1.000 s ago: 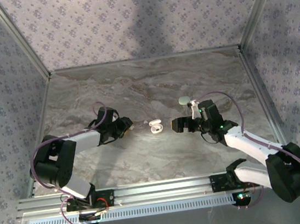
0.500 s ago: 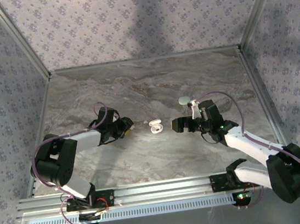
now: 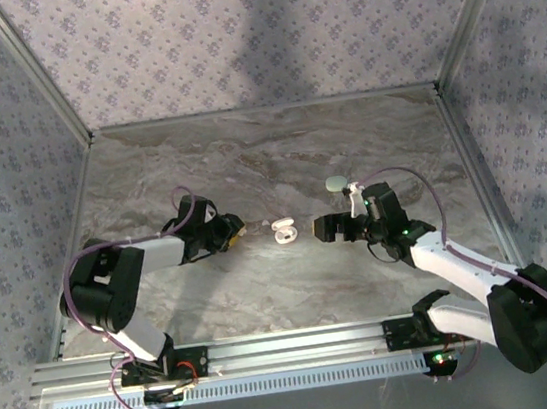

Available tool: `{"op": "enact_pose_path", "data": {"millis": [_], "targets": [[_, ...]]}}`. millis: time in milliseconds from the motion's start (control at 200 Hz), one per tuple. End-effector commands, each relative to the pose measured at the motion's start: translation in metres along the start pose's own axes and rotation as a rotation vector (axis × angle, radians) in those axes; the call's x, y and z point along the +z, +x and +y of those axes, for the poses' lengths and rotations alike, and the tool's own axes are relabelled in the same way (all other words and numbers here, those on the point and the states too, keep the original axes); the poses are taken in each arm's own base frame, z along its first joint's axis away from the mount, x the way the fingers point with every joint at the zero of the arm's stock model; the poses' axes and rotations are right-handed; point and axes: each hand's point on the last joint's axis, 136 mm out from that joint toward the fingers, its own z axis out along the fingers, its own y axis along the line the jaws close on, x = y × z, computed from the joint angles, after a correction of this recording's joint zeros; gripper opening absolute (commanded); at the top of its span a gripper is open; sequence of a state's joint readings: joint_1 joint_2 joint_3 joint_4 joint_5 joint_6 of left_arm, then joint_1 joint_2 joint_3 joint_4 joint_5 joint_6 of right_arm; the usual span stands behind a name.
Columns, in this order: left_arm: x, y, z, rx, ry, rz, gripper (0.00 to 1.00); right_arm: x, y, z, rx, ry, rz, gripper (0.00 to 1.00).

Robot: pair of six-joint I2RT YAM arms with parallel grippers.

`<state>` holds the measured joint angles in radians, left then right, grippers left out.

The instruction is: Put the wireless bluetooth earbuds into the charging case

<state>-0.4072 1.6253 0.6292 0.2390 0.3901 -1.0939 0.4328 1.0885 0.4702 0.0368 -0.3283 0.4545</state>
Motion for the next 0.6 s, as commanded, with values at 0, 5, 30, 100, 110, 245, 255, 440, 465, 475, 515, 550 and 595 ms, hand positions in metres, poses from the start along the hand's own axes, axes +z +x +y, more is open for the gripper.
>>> {"op": "enact_pose_path", "data": {"millis": [0, 5, 30, 100, 110, 245, 255, 440, 465, 475, 515, 550, 595], "targets": [[0.005, -0.007, 0.002, -0.009, 0.001, -0.010, 0.39, -0.004, -0.012, 0.008, -0.035, -0.006, -0.029, 1.00], [0.005, -0.007, 0.002, -0.009, 0.001, -0.010, 0.38, -0.004, -0.012, 0.008, -0.035, -0.006, -0.029, 1.00], [0.005, -0.008, 0.002, -0.010, -0.001, -0.011, 0.38, -0.004, -0.012, 0.008, -0.035, -0.006, -0.029, 1.00], [0.007, -0.010, 0.004, -0.012, -0.005, -0.010, 0.37, -0.005, -0.013, 0.008, -0.035, -0.008, -0.030, 1.00], [0.007, -0.010, 0.004, -0.012, -0.005, -0.010, 0.36, -0.005, -0.013, 0.008, -0.035, -0.008, -0.030, 1.00], [0.012, -0.011, 0.007, -0.016, -0.010, -0.002, 0.33, -0.005, -0.013, 0.008, -0.036, -0.006, -0.031, 1.00], [0.012, -0.011, 0.007, -0.017, -0.010, 0.000, 0.33, -0.005, -0.012, 0.008, -0.035, -0.005, -0.029, 1.00], [0.016, -0.010, 0.010, -0.018, -0.015, 0.005, 0.30, -0.004, -0.012, 0.009, -0.036, -0.009, -0.029, 1.00], [0.015, -0.011, 0.010, -0.017, -0.015, 0.005, 0.29, -0.004, -0.012, 0.008, -0.035, -0.008, -0.030, 1.00], [0.015, -0.011, 0.010, -0.018, -0.015, 0.004, 0.29, -0.004, -0.012, 0.009, -0.036, -0.009, -0.029, 1.00], [0.015, -0.012, 0.010, -0.016, -0.016, 0.002, 0.29, -0.004, -0.013, 0.008, -0.036, -0.008, -0.030, 1.00], [0.015, -0.012, 0.010, -0.013, -0.019, 0.002, 0.28, -0.004, -0.012, 0.009, -0.037, -0.009, -0.030, 1.00], [0.015, -0.012, 0.010, -0.011, -0.021, 0.002, 0.27, -0.004, -0.012, 0.009, -0.037, -0.010, -0.029, 1.00]]}}
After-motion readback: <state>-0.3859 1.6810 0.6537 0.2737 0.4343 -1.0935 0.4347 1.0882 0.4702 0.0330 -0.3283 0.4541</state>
